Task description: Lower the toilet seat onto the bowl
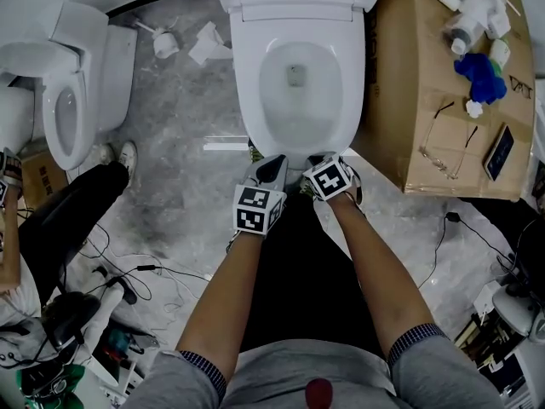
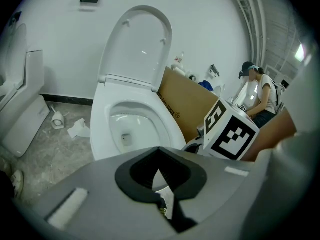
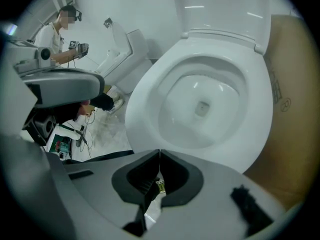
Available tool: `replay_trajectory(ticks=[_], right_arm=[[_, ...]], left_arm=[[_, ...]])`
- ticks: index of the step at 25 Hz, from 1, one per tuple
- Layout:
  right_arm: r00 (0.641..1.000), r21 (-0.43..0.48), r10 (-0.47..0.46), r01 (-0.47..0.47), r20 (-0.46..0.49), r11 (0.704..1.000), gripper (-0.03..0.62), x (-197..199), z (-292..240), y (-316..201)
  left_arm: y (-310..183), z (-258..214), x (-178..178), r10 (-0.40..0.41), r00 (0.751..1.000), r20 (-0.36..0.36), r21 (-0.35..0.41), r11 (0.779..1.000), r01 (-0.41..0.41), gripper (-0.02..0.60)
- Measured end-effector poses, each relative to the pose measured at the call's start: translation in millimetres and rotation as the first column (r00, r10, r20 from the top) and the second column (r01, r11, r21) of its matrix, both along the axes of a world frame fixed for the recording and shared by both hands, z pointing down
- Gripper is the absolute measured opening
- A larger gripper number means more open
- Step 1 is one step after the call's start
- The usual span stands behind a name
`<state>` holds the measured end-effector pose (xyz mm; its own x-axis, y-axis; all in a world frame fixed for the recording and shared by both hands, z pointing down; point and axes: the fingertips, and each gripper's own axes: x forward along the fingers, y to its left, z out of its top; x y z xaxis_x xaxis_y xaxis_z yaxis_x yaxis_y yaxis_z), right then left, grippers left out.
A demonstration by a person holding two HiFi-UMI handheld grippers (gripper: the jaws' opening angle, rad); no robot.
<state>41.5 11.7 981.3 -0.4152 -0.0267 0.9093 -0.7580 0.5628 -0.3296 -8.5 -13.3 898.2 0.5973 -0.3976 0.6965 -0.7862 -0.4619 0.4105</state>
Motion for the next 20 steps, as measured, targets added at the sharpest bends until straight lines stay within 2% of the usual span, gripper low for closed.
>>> replay_trajectory(ticks=[6, 10, 16, 20], right_arm=[[1.000, 0.003, 0.026, -0.026, -0.011, 1.000, 0.017, 2.7, 1.4, -1.1], [0.999, -0.019, 0.043, -0.044, -0.018, 0.999, 0.018, 8.9, -8.7, 0.8], [0.993, 0.046, 0.116, -0.117, 0.015, 0.992, 0.018, 23.9, -65.2, -20.4], [0.984, 0.098, 0.164, -0.171, 0.069, 0.980, 0.018, 26.5, -115.7, -41.1]], left_arm=[[-1.5, -1.2, 0.5, -0.005, 1.000, -0.001, -0.005, 1.000, 0.005, 0.006], [-9.5, -15.6, 0.5, 0.014, 1.000, 0.000, 0.018, 1.000, -0.014, 0.008], [-31.7, -60.9, 8.0, 0.029, 1.000, -0.007, 0.074, 0.997, -0.028, 0.008], [-47.4, -103.3, 14.2, 0.042, 0.999, -0.015, 0.129, 0.991, -0.040, 0.008]])
